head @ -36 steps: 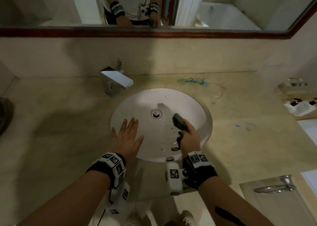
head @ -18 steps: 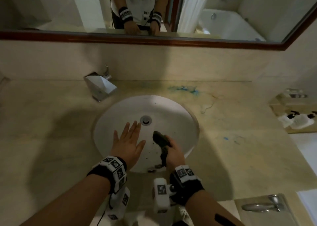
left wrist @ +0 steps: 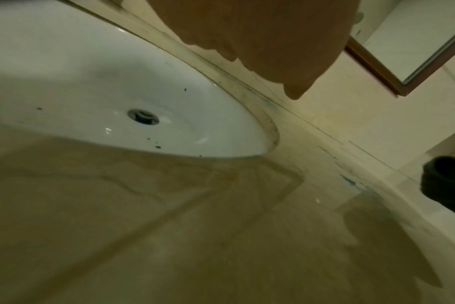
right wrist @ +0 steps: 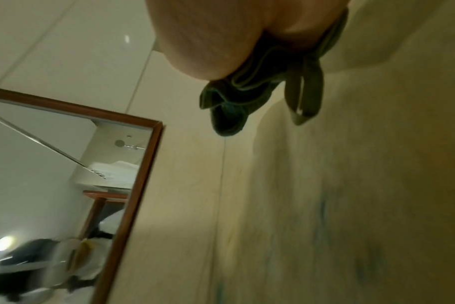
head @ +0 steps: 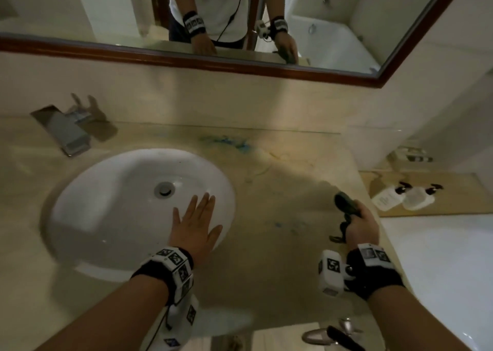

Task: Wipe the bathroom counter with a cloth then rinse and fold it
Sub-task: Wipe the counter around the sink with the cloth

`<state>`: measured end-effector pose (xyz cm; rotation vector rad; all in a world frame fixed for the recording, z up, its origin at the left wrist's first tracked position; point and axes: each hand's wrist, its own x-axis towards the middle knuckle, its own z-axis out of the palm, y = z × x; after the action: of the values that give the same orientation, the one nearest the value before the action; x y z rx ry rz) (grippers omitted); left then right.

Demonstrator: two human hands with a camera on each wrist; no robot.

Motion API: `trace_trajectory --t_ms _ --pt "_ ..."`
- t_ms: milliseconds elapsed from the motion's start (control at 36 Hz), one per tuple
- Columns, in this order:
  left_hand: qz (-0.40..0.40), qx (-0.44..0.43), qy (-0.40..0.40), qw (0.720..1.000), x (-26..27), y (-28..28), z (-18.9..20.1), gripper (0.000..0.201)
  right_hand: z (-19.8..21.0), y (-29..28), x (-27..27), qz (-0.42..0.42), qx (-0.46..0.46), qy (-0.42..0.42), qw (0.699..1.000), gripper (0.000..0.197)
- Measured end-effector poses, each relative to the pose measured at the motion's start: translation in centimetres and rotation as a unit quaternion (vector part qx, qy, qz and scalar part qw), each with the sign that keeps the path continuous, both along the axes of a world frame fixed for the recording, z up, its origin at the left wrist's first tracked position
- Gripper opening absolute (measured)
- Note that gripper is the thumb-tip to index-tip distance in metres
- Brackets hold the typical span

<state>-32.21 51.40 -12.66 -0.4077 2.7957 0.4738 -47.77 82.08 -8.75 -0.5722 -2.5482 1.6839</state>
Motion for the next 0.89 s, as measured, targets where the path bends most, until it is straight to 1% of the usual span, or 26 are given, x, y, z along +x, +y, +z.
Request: trace_trajectory --t_ms 83,139,194,250,306,333,361,389,417,444,472,556,639,694,778,889 --pt "0.006 0.001 -0.004 1.0 -1.5 1.9 -0.7 0.088 -1.2 3.7 -2.7 -0.016 0.101 0.003 0.995 0.046" --pt "0.011 0.001 -0.014 1.0 -2.2 3.0 -1.1 0.09 -2.1 5.5 -4.1 -0.017 0.143 -0.002 0.99 0.046" --pt "0.019 0.003 -0.023 1.0 -2.9 3.9 -1.2 0.091 -2.6 6.7 -5.3 -0.006 0.189 0.016 0.982 0.045" --pt "0.022 0.0 -0.036 0.999 -3.4 4.7 -1.1 0.091 -2.8 7.2 -5.9 0.014 0.211 0.027 0.977 0.044" --pt "0.026 0.0 -0.037 0.999 -3.8 5.2 -1.0 0.084 -3.4 7.4 -6.6 0.06 0.22 -0.002 0.974 0.045" --pt "0.029 0.003 -0.033 0.999 -4.0 5.4 -1.0 0.077 -4.1 7.4 -7.0 0.098 0.248 -0.042 0.963 0.048" --pt "0.033 0.007 -0.028 0.999 -4.1 5.6 -0.9 0.071 -4.7 7.4 -7.3 0.139 0.298 -0.084 0.941 0.054" --pt "0.037 0.01 -0.023 0.999 -4.2 5.7 -0.9 0.066 -5.0 7.2 -7.5 0.181 0.355 -0.122 0.909 0.062" --pt "0.039 0.01 -0.02 0.999 -4.2 5.8 -0.9 0.064 -5.3 7.1 -7.7 0.208 0.397 -0.136 0.884 0.069" --pt "0.041 0.009 -0.018 0.999 -4.4 5.9 -0.8 0.064 -5.4 6.7 -7.7 0.221 0.419 -0.139 0.87 0.072" --pt "0.041 0.008 -0.016 0.999 -4.5 6.0 -0.9 0.063 -5.4 6.4 -7.5 0.23 0.429 -0.136 0.863 0.073" --pt "0.043 0.006 -0.01 0.999 -4.9 6.2 -1.0 0.064 -5.7 4.8 -6.1 0.269 0.426 -0.108 0.857 0.07" --pt "0.044 0.005 -0.006 0.999 -5.1 6.6 -1.2 0.063 -6.2 2.6 -4.0 0.314 0.41 -0.052 0.855 0.067" --pt "0.041 -0.001 -0.009 0.999 -5.1 6.8 -1.2 0.063 -6.2 0.6 -2.3 0.351 0.383 -0.029 0.854 0.062" --pt "0.036 -0.013 -0.019 0.999 -5.1 6.9 -1.2 0.064 -5.7 -2.4 0.6 0.408 0.31 -0.006 0.859 0.055" --pt "0.036 -0.018 -0.034 0.999 -4.7 6.8 -0.7 0.064 -4.4 -5.0 3.4 0.515 0.256 -0.025 0.818 0.055"
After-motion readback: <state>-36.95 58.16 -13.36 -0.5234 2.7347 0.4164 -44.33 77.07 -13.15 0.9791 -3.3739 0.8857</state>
